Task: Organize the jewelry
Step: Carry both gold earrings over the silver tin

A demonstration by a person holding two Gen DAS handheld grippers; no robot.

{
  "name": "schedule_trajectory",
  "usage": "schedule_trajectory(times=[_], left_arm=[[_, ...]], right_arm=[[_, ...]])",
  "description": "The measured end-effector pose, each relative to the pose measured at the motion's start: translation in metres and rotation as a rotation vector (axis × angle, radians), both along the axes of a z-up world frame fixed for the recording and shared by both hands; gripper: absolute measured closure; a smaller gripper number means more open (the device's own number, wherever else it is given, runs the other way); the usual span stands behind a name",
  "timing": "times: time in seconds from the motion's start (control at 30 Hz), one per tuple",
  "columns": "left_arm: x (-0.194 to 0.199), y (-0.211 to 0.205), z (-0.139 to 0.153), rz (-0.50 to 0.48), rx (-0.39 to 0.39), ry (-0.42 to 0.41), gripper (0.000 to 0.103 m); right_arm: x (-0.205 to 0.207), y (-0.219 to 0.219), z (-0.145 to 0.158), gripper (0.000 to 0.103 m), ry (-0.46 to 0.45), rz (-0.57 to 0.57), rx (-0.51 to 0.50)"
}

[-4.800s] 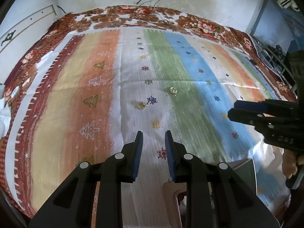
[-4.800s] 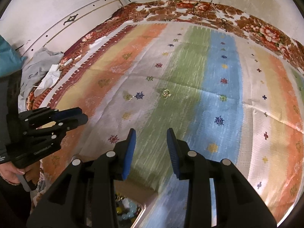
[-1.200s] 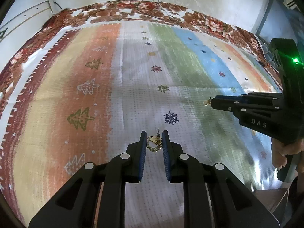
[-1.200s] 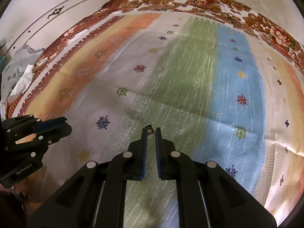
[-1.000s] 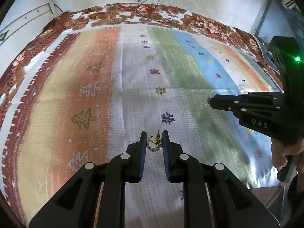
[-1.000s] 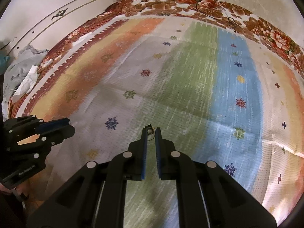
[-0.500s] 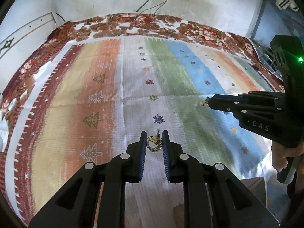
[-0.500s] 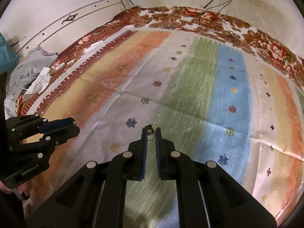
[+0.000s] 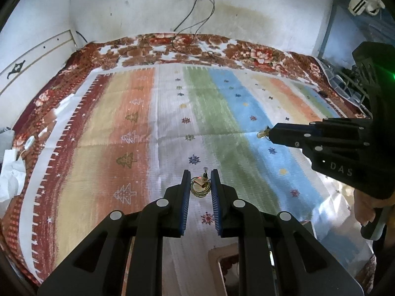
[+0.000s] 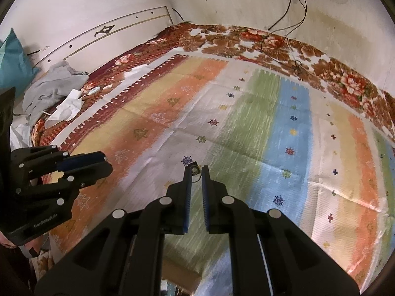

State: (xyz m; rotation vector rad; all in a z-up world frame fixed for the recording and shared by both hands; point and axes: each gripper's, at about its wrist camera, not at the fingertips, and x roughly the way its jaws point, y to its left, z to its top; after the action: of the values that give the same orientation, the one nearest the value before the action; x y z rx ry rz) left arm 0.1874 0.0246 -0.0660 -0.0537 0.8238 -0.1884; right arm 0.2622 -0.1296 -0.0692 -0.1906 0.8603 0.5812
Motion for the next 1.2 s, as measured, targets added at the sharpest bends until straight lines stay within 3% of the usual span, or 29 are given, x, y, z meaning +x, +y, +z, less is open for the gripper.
schedule_trajectory(times=[0.5,1.07,1.2], left_arm=[[-0.043,-0.017,0.028,-0.031,-0.011,-0.045,0.087],[-0.078,-0.037,0.031,-0.061,-0.011,-0.038,0.087],[-0.079,-0.036,0.024,-0.055,-0.016,-0.024,0.087]], right_arm=[[-0.060,-0.021,0.028,0.093,-0.003,-0.014,0.044],[-0.108,-0.034,0.048,0.093,-0.010,-0.017,0.098],[-0.104,-0.043,0.037,0.093,0.049,-0.027,0.150]])
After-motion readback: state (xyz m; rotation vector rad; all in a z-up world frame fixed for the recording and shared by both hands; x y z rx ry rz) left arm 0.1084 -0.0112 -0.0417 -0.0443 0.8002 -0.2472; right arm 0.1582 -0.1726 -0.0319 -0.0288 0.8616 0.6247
